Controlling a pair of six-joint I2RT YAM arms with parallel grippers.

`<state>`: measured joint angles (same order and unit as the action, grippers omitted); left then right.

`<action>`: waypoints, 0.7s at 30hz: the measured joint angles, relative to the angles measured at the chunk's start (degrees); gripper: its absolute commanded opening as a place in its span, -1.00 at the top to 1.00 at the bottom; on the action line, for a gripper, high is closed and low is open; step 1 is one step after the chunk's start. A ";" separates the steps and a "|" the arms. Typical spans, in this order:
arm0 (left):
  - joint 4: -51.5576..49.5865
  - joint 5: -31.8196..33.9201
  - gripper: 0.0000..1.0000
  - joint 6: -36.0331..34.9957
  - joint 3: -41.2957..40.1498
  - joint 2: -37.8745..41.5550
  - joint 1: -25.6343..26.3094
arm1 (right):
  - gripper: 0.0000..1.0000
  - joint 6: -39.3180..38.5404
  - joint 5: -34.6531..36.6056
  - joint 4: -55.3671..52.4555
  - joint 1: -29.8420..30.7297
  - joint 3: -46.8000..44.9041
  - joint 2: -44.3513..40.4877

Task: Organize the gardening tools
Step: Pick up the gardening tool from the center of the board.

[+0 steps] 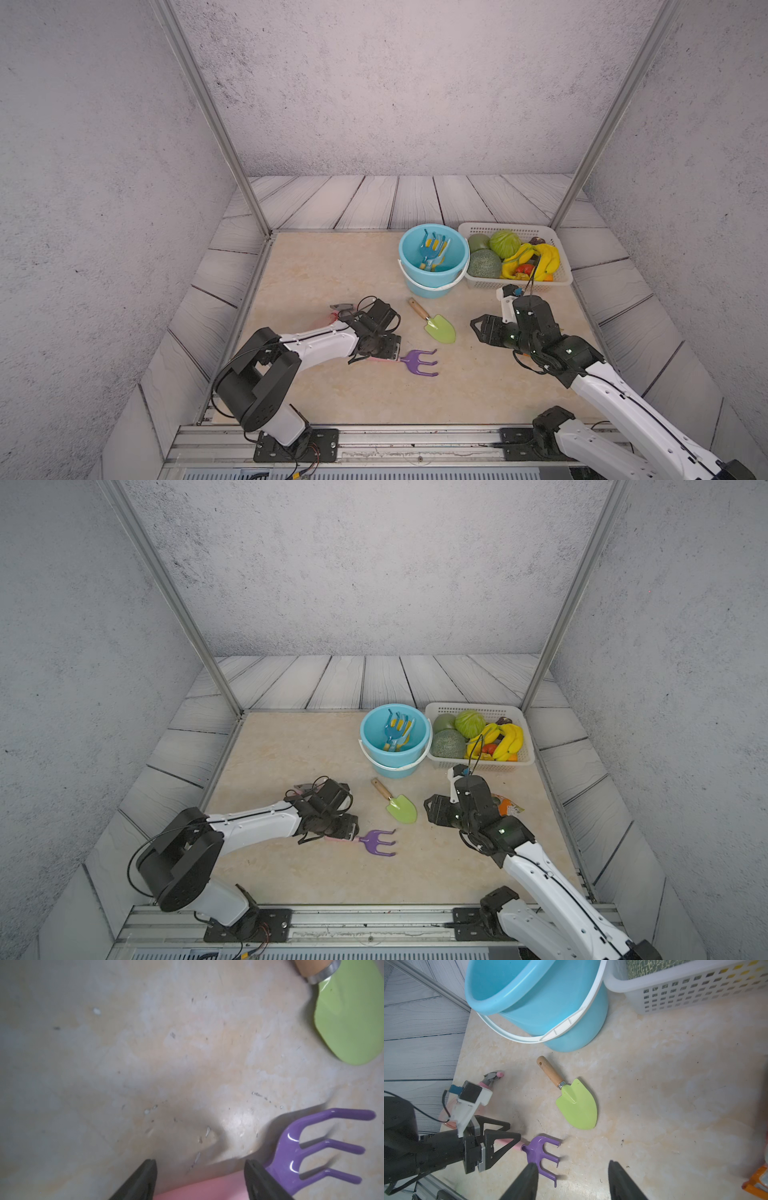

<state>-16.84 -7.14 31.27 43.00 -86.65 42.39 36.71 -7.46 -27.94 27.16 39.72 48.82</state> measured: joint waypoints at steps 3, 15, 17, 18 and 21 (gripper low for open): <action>0.07 -1.14 -0.53 0.81 -2.49 3.37 0.00 | -0.18 0.20 -0.22 0.81 0.00 -0.15 0.92; 0.24 -2.80 -0.53 1.31 -4.66 6.27 4.90 | -0.18 0.28 -1.64 1.57 0.00 -0.22 3.50; -0.15 -1.75 -0.52 0.94 -4.66 6.71 5.97 | -0.18 0.26 -1.64 1.62 0.00 -0.22 3.56; -0.55 -0.87 -0.51 0.63 -4.66 6.99 6.62 | -0.18 0.26 -1.64 1.64 0.00 -0.22 3.63; -2.19 2.51 -0.47 -0.22 -4.66 7.56 8.48 | -0.17 0.26 -1.66 1.64 0.04 -0.22 4.15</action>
<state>-19.03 -4.62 31.05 38.35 -79.09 50.87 36.97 -9.13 -26.30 27.20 39.51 52.97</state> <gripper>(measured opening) 0.746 0.588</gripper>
